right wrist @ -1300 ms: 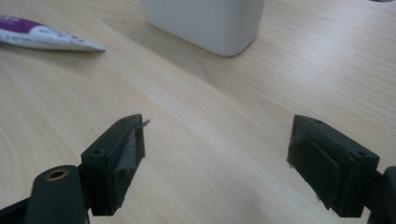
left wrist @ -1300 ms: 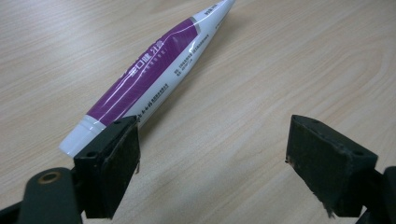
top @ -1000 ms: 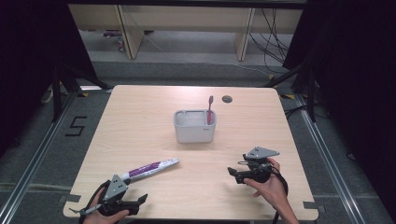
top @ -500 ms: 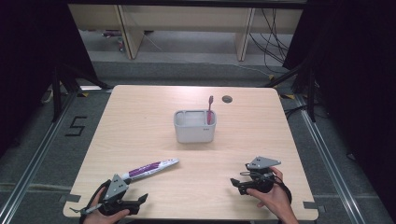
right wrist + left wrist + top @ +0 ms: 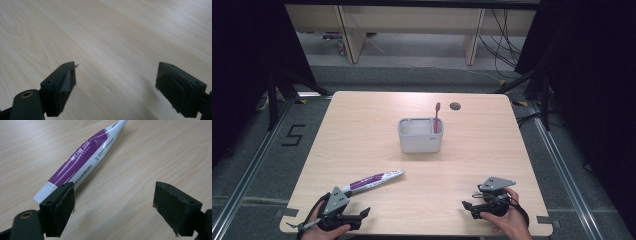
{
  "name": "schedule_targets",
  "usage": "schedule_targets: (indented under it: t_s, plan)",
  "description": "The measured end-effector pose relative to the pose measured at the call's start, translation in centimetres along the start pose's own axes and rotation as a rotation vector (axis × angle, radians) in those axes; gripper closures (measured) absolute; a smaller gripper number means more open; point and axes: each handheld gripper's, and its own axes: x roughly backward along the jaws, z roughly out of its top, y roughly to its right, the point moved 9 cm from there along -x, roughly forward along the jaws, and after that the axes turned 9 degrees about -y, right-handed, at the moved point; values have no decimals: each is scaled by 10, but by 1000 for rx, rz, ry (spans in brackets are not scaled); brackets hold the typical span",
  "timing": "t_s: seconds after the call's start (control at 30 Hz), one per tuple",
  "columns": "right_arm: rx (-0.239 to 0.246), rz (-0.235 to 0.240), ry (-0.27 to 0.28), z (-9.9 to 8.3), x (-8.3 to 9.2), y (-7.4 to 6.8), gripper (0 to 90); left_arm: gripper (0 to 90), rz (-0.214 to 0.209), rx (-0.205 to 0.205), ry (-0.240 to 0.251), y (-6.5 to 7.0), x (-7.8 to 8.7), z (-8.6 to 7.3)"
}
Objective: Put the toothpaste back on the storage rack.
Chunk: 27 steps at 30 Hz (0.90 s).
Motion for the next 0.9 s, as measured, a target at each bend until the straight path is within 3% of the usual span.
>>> schedule_targets:
  t_s: [0.07, 0.1, 0.13, 0.33, 0.4, 0.43, 0.47, 0.73, 0.77, 0.9]
  plan:
    - [-49, 17, -13, -4, 1, -4, 175, 173, -5, -5, 2, 0, -1, 0]
    - [-25, 3, 7, -4, 0, -2, 176, 173, -5, -2, 2, 0, -1, 0]
    - [-12, 4, -11, -6, 2, 0, 178, 173, -2, -11, -6, -1, -1, -1]
    - [-20, -5, -25, -12, 4, 0, 187, 172, 11, 8, 17, -2, 1, 2]
    - [-48, -4, -13, -13, 3, -2, 188, 171, 12, -20, 6, -3, 2, 2]
    - [-48, -4, -13, -13, 3, -2, 188, 171, 12, -20, 6, -3, 2, 2]
    - [-11, -5, -31, -15, 4, 0, 188, 171, 18, -8, 15, -4, 1, 4]
    - [-23, -13, -30, -15, 6, 0, 192, 171, 21, -7, 41, -9, 4, 20]
    - [-19, -19, -29, -14, 5, 1, 193, 171, 22, -28, 13, -11, 5, 19]
    - [-25, -16, -29, -13, 5, 0, 196, 171, 37, -41, 3, -17, 8, 29]
